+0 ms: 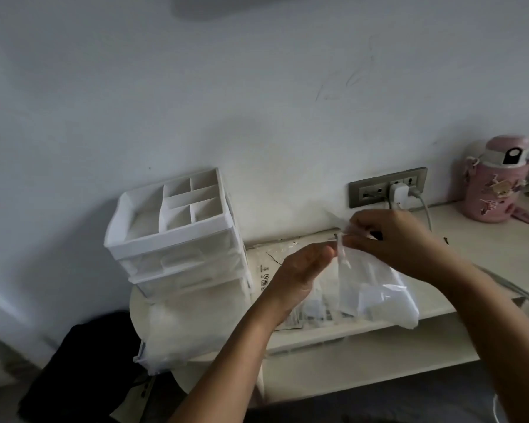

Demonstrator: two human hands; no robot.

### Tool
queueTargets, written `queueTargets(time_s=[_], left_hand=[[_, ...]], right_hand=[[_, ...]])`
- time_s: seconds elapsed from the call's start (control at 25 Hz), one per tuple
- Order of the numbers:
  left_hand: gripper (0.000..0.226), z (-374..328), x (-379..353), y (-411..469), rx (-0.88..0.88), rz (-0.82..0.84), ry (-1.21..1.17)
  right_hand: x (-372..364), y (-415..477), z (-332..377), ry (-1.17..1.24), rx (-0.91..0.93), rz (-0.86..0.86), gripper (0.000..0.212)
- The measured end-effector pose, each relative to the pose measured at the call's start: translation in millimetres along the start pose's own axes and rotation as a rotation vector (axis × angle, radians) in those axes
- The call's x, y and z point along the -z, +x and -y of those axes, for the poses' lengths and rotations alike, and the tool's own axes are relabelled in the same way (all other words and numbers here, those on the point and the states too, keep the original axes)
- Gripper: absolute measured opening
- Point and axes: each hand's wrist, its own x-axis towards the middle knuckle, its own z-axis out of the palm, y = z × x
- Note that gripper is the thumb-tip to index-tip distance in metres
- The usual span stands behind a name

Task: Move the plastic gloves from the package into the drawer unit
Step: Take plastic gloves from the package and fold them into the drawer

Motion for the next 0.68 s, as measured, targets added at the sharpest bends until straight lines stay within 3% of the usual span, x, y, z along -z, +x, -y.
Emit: queueTargets(time_s=[0.12,0.2,0.28,0.4,0.48,0.56,0.6,0.68], left_hand=[[0.044,-13.9,6.9,-10.8,0.05,0.065,-0.016],[0.048,-10.4,12.6,-15.2,0.087,0.081,0.115],[0.04,-1.3,19.1,-23.8,0.128,0.085,0.16],[0.011,15.9,33.2,-39.8,0.155,0.005,-0.116],[0.011,21.3,45.0,-45.8,0.189,-0.115,-0.431],[0.013,27.5,61.0,-46.9,0.239,-0.285,-0.598],[0.012,28.9,69.9,-47.9,0.248,-0.353,-0.545],[0.012,28.5,85.2,-51.0,0.264,-0.392,-0.223]], right_hand=[[-18.2,7.8,10.5,0.066,-0.008,-0.001,0.021],[-30.7,14.3,17.4,0.136,-0.053,0.003,0.021],[-42.4,22.7,19.6,0.387,-0.192,-0.037,0.02],[-56.7,32.9,27.9,0.871,-0.456,-0.124,0.021],[-64.1,35.9,27.8,0.953,-0.606,-0.083,0.018],[-74.1,40.3,21.9,0.72,-0.693,0.125,0.02],[-78.9,43.2,18.8,0.496,-0.685,0.258,0.027],[-81.5,45.6,25.2,0.115,-0.553,0.387,0.055]])
